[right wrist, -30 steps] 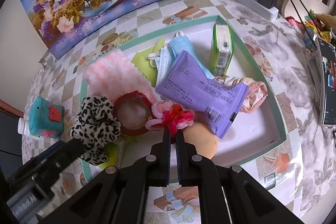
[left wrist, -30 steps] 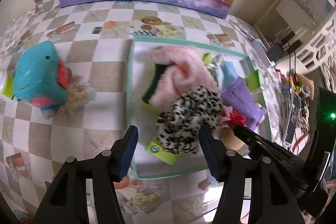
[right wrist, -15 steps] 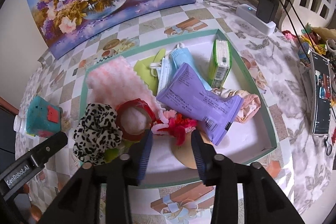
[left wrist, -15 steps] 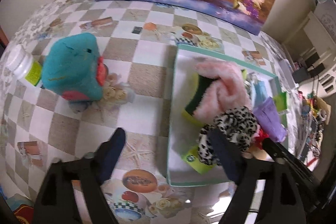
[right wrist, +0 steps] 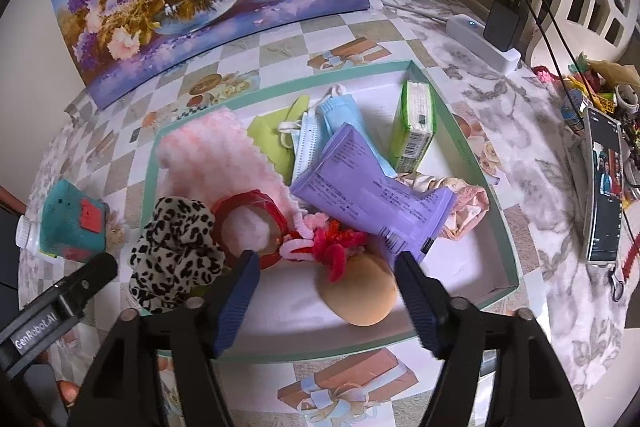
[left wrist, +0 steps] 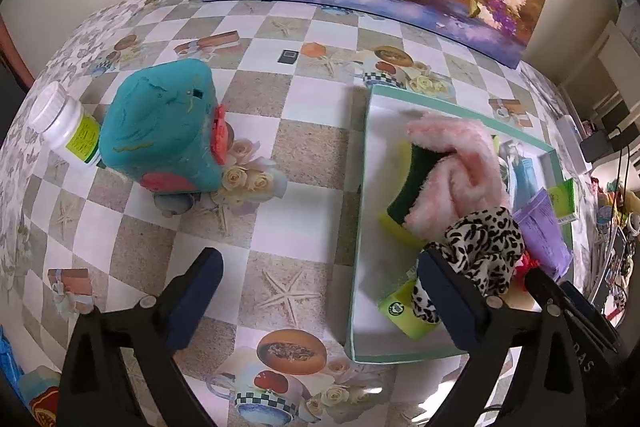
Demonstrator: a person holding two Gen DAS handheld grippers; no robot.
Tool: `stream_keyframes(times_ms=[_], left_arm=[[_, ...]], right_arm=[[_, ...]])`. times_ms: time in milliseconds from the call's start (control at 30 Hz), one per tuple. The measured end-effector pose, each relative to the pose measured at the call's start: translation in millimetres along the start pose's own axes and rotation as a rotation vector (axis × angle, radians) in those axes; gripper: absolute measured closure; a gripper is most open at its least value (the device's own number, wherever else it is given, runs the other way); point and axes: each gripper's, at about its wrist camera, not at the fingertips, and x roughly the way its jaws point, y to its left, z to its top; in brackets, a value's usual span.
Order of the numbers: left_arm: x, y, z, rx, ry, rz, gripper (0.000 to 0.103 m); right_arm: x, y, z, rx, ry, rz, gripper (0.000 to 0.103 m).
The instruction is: Organize soft objects
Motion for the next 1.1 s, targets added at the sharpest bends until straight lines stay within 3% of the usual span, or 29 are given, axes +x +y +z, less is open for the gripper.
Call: stream_keyframes(times_ms=[100,200,467,767,867,1100], left_arm=[[0.1,3.6,0.3,-0.015,-0.003,0.001,0.005],[0.8,5.8,-0.1,-0.022,-0.003,0.002,0.004],[-3.4,9.5,-1.9,-0.016,-0.026,0.002,0.004],[-7.6,15.3,-11.8,0.030,-0.031,0.093,0.004],[-13.0,17.2,-16.6,0.046,-0.046,0.153,0.004],[-20.6,27.8,-26.7,0.018,-0.016,0.145,0.004]], right_arm=[[-0.5,0.9,-0.4,-0.010,-0.003,-0.013,0.015],[-0.6,2.7,-1.9,-0.023,-0.005,-0.027,0.000],[-4.9,6.6,-7.9,-0.038,-0.019,-0.059,0.000],[-9.8,16.4,-20.7,-0.084,-0.016,-0.092,0.000],[-12.9,19.8,-25.1,-0.095,-0.021,-0.102,0.000],[-22.3,26.9,-31.3,-0.119,-0.035,-0.112,0.000]])
